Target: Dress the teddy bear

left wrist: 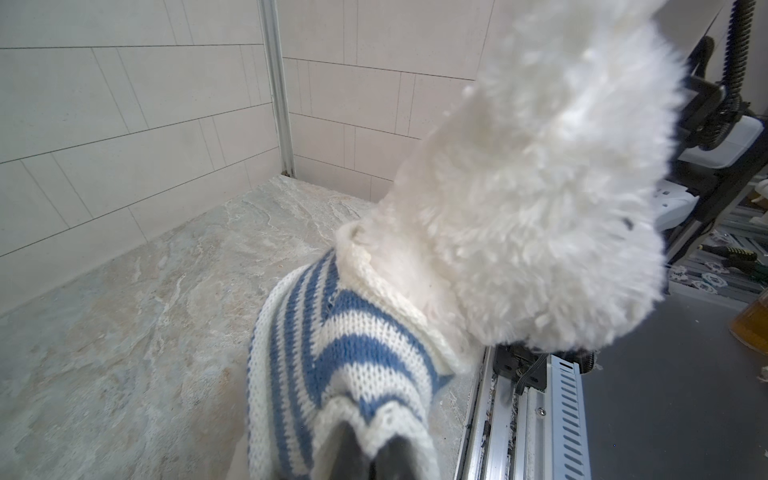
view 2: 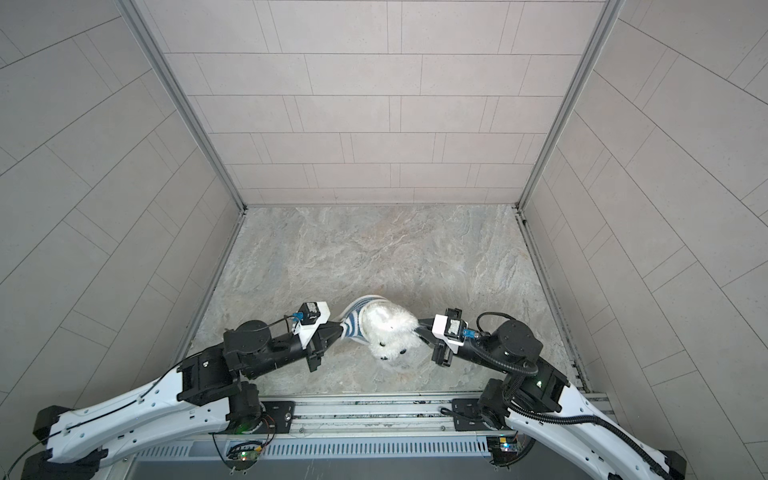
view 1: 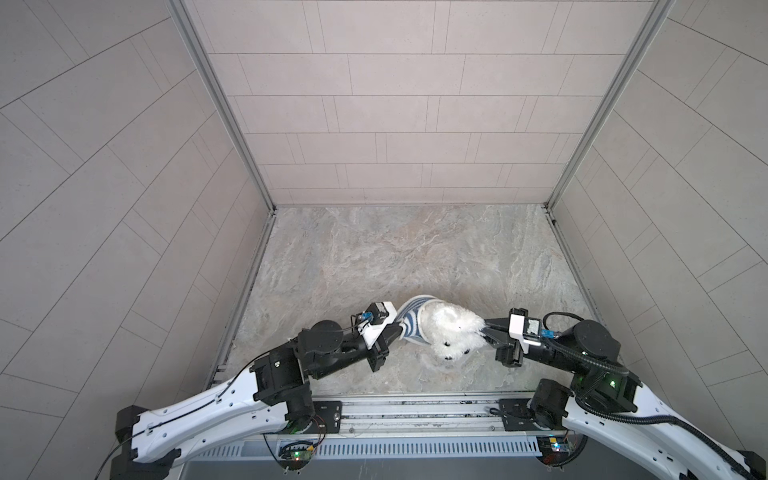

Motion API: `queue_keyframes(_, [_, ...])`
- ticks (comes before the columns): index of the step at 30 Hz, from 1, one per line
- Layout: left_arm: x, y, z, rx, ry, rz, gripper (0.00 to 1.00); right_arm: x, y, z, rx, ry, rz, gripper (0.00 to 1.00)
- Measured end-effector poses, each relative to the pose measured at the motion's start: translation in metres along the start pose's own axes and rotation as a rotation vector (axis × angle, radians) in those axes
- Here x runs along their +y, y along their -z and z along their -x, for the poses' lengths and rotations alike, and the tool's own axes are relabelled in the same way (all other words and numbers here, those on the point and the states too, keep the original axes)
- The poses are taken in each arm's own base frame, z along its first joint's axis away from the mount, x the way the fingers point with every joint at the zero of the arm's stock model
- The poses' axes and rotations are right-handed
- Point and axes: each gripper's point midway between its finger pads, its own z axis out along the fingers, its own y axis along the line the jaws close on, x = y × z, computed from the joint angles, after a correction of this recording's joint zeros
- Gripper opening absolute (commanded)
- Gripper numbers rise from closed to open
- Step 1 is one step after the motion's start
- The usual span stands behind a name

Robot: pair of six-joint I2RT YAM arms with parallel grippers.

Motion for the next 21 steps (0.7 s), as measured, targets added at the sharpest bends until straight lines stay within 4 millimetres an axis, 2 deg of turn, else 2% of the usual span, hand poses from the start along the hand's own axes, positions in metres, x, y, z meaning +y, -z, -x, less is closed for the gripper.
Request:
queue_keyframes(1, [0.003,0.0,-0.002,0.009,0.011,0.016,0.0,-0.005,-0.003,-0.007,0.03,-0.005,-0.022,0.0])
queue_keyframes(2, [0.007,0.0,-0.007,0.031,0.028,0.039,0.0,-0.01,-0.007,-0.015,0.064,-0.013,-0.043,0.05])
queue_keyframes(5, [0.016,-0.003,-0.017,0.086,0.083,0.1,0.0,-0.021,-0.014,-0.036,0.145,-0.038,-0.098,0.25])
queue_keyframes(10, [0.034,-0.008,-0.033,0.136,0.199,0.214,0.0,-0.044,-0.013,-0.053,0.239,-0.054,-0.218,0.49])
queue_keyframes(15, [0.041,-0.023,-0.045,0.161,0.322,0.271,0.0,-0.06,-0.007,-0.05,0.281,-0.05,-0.304,0.56])
queue_keyframes(21, [0.055,-0.032,-0.059,0.125,0.506,0.328,0.0,-0.056,0.005,-0.061,0.274,-0.063,-0.32,0.62])
